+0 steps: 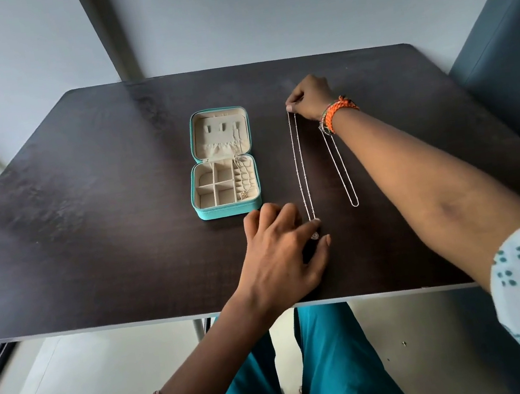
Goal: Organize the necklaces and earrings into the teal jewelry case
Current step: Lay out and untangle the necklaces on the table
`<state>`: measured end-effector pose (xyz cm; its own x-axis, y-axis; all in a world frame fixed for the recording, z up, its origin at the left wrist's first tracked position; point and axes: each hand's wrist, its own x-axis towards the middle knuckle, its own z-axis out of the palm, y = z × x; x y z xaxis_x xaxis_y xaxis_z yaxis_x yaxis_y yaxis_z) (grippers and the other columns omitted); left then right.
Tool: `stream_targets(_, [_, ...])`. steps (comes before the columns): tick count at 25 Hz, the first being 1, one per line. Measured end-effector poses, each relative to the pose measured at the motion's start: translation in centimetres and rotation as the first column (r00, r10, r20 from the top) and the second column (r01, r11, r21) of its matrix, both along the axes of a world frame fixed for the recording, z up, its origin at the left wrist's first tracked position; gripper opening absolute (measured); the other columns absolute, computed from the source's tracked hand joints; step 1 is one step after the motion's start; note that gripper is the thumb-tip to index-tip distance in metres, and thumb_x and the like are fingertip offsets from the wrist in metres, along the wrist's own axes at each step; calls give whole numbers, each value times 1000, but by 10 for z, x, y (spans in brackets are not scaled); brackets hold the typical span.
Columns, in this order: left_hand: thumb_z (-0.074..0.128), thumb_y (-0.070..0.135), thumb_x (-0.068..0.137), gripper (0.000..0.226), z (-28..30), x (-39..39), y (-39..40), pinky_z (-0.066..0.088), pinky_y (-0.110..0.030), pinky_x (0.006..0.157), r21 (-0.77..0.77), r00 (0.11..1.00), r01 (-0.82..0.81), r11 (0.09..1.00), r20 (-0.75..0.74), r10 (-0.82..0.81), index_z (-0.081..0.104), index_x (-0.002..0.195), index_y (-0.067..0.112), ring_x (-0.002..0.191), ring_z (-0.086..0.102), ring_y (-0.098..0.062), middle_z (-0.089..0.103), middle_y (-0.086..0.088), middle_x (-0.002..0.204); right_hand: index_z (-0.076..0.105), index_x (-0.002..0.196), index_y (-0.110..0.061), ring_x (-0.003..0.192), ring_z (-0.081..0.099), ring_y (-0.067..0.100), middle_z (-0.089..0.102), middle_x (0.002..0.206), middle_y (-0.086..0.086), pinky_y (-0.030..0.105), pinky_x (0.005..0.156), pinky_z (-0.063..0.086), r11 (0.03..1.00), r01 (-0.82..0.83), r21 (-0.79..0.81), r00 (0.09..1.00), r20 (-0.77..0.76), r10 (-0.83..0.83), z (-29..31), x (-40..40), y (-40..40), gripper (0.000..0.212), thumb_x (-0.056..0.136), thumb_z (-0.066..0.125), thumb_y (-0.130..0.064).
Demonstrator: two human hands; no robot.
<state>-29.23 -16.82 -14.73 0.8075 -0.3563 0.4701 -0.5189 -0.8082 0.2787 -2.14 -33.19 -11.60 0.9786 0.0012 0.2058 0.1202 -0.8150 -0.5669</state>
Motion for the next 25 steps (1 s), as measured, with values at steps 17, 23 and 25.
stream_targets(17, [49,30,93,30,-7,11,0,51,-37,73,-76,980,163,984,-101,-171,69,111,18,85,56,-16,61,2,93,75,82,-6,87,68,19,73,91,9,25,78,51,984,152,92,988,-14,-151,-2,5,4,9,76,77,-12])
stream_targets(23, [47,38,93,33,-3,9,3,52,-34,69,-49,977,181,982,-101,-186,71,106,19,83,57,-15,63,3,90,74,83,-4,88,68,20,73,93,10,28,80,53,983,157,95,988,-12,-157,-1,3,5,9,77,76,-11])
stream_targets(25, [46,37,93,32,-3,8,4,52,-33,69,-43,975,197,980,-101,-200,71,106,20,83,57,-15,63,3,91,74,83,-3,88,68,20,73,93,10,28,81,53,983,158,94,987,-9,-158,-1,3,5,10,77,76,-11])
